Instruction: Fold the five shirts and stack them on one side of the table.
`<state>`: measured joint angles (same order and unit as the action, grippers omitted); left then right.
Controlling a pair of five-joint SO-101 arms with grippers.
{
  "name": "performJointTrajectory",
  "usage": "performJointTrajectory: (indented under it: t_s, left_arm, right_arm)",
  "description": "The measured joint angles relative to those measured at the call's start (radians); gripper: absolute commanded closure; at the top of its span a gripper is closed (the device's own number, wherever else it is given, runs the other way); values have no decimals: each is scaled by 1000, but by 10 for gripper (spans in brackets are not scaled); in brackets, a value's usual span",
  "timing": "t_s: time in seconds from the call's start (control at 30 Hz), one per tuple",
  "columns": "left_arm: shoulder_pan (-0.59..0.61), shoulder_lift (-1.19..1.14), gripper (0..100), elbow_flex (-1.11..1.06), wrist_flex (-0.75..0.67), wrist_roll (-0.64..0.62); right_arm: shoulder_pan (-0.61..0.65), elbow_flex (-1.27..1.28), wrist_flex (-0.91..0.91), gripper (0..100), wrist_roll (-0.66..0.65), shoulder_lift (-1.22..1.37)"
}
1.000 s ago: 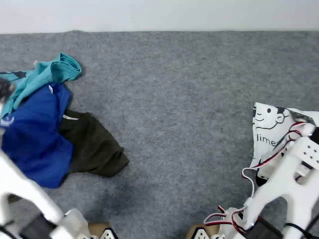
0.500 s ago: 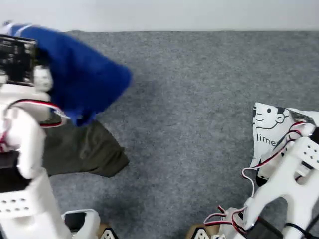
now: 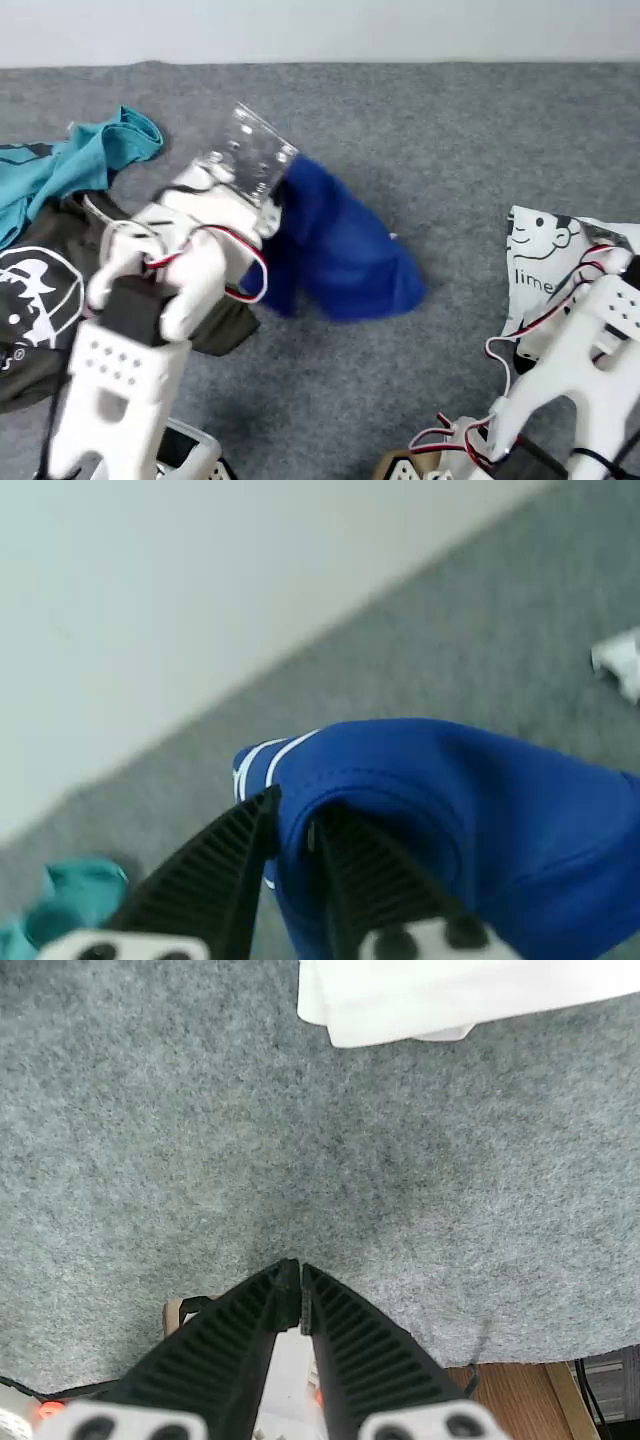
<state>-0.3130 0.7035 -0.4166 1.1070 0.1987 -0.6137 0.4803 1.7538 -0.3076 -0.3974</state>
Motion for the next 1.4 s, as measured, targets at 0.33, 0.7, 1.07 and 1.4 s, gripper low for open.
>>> performJointTrajectory:
  t_s: [0.33,0.7,1.07,1.4]
  left_arm:
    - [218,0,854,-486,-130,126]
    - [370,2,852,-272,-29,219]
    - [28,3,852,-84,370,221]
    - [-140,3,852,-474,178,221]
  right_arm:
    - [0,0,0,989,0,0]
    - [0,0,0,989,0,0]
    - [0,0,0,989,0,0]
    - [0,26,0,989,0,0]
